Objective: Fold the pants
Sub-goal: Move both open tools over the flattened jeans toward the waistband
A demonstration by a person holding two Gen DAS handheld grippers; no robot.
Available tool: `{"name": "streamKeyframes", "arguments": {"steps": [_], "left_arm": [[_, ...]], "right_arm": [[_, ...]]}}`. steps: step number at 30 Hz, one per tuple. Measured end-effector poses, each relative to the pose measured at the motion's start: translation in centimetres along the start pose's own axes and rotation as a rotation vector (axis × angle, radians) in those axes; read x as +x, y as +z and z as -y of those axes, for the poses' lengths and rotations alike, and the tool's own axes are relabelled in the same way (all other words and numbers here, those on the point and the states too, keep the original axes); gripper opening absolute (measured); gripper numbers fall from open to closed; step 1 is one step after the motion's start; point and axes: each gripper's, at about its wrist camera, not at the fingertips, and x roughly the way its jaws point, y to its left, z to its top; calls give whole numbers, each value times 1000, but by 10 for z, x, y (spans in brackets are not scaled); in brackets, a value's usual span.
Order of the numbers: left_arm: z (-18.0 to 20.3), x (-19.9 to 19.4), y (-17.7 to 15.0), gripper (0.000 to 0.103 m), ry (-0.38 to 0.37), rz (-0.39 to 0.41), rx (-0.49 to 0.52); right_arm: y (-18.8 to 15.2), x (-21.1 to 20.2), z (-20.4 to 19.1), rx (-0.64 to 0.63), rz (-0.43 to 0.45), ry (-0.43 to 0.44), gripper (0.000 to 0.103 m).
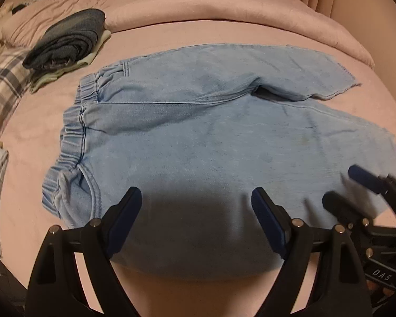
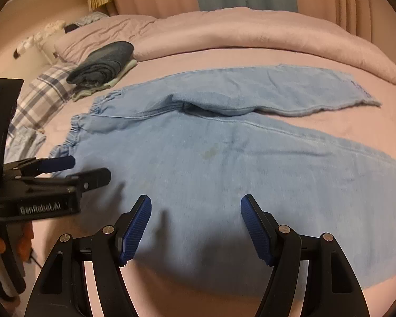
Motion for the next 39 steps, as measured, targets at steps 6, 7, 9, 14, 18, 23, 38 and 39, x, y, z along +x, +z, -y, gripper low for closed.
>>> {"name": "streamKeyframes", "arguments": {"steps": [6, 7, 9, 14, 18, 23, 38, 39], "left_arm": [[-8, 20, -9, 86, 22, -67, 16], [-9, 19, -11, 86, 18, -61, 22], [-10, 18, -11, 87, 17, -63, 32], [-15, 12, -8, 87, -5, -72, 27], [-18, 1, 1, 87, -29, -48, 17], [-22, -9, 16, 86, -27, -15, 21], [-45, -7, 77, 86, 24, 40, 63], [-46, -5, 79, 86, 24, 39, 64]], "right_arm": [[5, 23, -16, -63, -27, -50, 71], [3, 26, -17, -67, -40, -48, 71], [-3, 32, -22, -94, -56, -66, 71], [-8, 26, -28, -123, -70, -61, 71], [-3, 13, -26, -85, -51, -7, 71], [6, 4, -27, -83, -16, -9, 71], [26, 9, -18, -42, 1, 5, 71], [27, 11, -18, -39, -2, 7, 71]]}}
